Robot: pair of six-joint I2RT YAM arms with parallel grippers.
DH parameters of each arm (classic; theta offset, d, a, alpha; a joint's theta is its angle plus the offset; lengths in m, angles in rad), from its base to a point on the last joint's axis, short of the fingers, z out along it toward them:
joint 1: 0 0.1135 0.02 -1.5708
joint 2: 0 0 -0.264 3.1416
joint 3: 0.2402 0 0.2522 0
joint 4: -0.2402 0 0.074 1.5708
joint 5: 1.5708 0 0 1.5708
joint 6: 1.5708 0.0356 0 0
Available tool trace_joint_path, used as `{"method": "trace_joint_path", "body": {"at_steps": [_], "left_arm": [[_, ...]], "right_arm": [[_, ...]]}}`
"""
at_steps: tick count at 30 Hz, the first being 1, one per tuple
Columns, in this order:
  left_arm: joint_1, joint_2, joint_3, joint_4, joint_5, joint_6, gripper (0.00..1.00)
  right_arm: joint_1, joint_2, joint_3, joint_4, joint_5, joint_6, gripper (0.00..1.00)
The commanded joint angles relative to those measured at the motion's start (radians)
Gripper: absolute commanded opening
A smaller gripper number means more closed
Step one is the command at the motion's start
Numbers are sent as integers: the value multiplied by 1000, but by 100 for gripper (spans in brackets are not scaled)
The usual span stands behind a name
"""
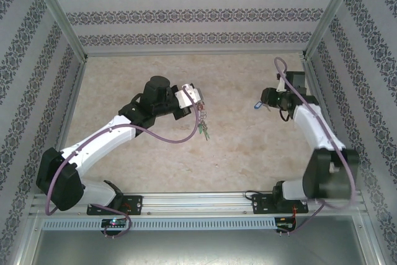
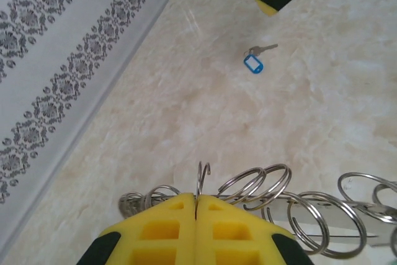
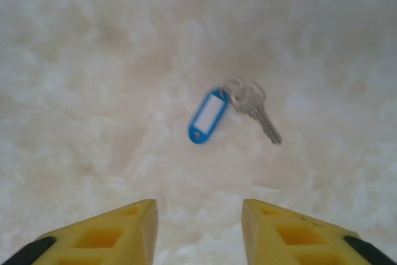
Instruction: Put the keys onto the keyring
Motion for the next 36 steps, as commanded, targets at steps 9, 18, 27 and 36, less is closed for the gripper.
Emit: {"method": "trace_joint_path", "body": {"at_steps": [9, 18, 27, 36], "left_arm": [[27, -39, -22, 1, 39, -38, 0], [43, -65, -47, 7, 33, -41, 0], [54, -75, -51, -7, 36, -30, 0], [60, -85, -48, -9, 39, -35, 0]], "right_arm": [[72, 337, 357, -248, 235, 154, 37], [100, 411, 360, -268, 240, 242, 43], [108, 503, 448, -264, 202, 255, 47], [124, 571, 480, -270, 208, 249, 31]]}}
